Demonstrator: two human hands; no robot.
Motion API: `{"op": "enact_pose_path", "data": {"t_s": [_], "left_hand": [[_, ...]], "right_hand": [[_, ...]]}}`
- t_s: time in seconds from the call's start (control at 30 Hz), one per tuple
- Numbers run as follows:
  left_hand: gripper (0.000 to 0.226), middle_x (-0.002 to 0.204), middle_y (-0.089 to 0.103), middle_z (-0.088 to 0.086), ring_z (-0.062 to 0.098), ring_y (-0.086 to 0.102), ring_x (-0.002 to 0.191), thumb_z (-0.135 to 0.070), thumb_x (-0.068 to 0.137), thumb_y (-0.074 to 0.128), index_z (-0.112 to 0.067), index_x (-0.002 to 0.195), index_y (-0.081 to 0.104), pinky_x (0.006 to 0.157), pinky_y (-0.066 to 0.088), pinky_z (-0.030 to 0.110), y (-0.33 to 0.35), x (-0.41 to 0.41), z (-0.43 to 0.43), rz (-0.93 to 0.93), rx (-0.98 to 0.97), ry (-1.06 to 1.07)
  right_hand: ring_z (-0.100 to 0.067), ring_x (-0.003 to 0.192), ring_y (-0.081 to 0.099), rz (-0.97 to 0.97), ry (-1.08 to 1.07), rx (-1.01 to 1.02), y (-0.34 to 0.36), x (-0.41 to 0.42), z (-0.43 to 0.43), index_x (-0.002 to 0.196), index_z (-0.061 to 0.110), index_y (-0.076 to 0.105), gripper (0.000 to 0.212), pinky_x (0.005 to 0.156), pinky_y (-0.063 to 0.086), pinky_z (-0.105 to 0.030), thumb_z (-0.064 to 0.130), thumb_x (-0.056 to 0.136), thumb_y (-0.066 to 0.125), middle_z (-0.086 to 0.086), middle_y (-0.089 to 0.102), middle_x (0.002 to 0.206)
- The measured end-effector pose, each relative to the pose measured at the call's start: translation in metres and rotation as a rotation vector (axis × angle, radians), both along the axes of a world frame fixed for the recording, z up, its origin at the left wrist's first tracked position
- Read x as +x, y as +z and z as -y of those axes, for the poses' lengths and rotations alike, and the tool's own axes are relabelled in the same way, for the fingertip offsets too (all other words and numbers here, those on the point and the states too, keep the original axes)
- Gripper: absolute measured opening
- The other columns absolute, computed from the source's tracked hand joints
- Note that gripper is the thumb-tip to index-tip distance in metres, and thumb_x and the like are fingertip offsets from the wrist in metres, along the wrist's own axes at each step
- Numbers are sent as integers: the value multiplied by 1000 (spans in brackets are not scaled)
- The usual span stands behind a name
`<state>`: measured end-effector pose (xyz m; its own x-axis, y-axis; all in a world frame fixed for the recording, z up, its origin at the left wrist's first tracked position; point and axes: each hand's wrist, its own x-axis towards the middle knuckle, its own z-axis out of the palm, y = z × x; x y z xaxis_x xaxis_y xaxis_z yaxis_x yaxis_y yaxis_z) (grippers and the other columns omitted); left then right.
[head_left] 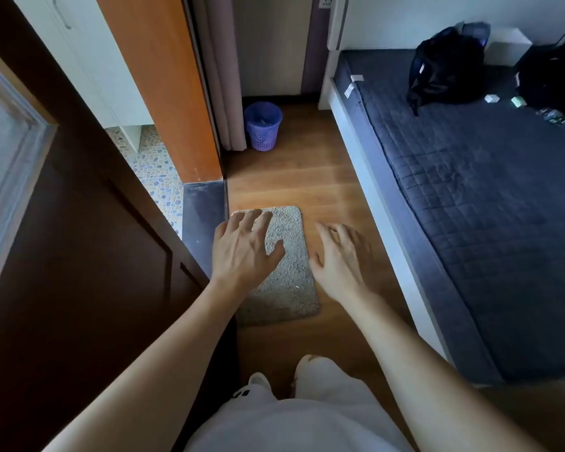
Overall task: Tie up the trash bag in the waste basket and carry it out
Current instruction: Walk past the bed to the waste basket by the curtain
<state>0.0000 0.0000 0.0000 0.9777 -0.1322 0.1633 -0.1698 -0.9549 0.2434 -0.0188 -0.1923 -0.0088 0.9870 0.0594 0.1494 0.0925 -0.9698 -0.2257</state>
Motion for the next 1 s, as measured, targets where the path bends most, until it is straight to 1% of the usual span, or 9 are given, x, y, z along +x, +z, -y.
{"op": "enact_pose_path", "data": {"t_s": [0.03,0.17,0.2,0.3,0.4,0.53,0.73,1.0], "left_hand": [[61,138,59,2,29,52,126,-58,86,46,-21,135,53,95,44,46,1,3,0,-25,-7,-12],[62,137,60,3,30,54,124,-57,86,45,-21,135,53,94,46,47,-5,24,2,-7,-13,-17],[62,137,60,4,31,54,123,-57,86,45,-21,135,52,93,46,47,-6,30,3,-6,-11,-26],[62,138,60,3,30,54,123,-58,86,45,-21,136,52,94,46,47,-10,54,5,-5,7,-39],[62,139,59,2,28,53,125,-59,87,43,-22,136,52,96,45,47,-12,85,11,-12,20,-34],[61,138,59,1,27,54,124,-59,86,44,-23,134,53,97,45,46,-15,142,25,-24,31,-17],[59,136,60,0,29,55,122,-58,85,46,-23,132,54,96,44,45,-8,243,60,-39,45,-12],[61,136,59,0,27,55,123,-59,85,44,-23,134,53,96,45,44,-4,343,113,-30,52,-18]], "right_hand": [[-28,115,59,-12,4,6,0,2,2,135,18,58,56,102,44,-44,33,81,62,-8,65,121],[-29,113,58,-13,-43,31,-5,18,10,134,18,57,56,101,46,-46,36,81,52,-8,64,119],[-28,113,58,-17,-48,32,-6,25,11,134,18,58,56,100,47,-46,36,81,52,-8,64,119],[-29,111,59,-2,-48,23,-12,48,14,132,18,59,54,97,47,-45,32,80,62,-8,65,116],[-28,111,59,-12,-33,24,-16,80,17,133,18,58,54,98,46,-45,32,81,61,-7,65,117],[-28,114,59,-12,-18,18,-18,136,31,136,18,56,57,101,47,-45,31,81,61,-7,65,122],[-27,112,59,-16,-7,18,-12,234,68,133,18,57,53,100,47,-44,28,81,61,-5,64,119],[-31,110,55,-60,-5,103,-27,345,125,133,16,50,54,98,46,-52,27,80,56,-10,60,119]]}}
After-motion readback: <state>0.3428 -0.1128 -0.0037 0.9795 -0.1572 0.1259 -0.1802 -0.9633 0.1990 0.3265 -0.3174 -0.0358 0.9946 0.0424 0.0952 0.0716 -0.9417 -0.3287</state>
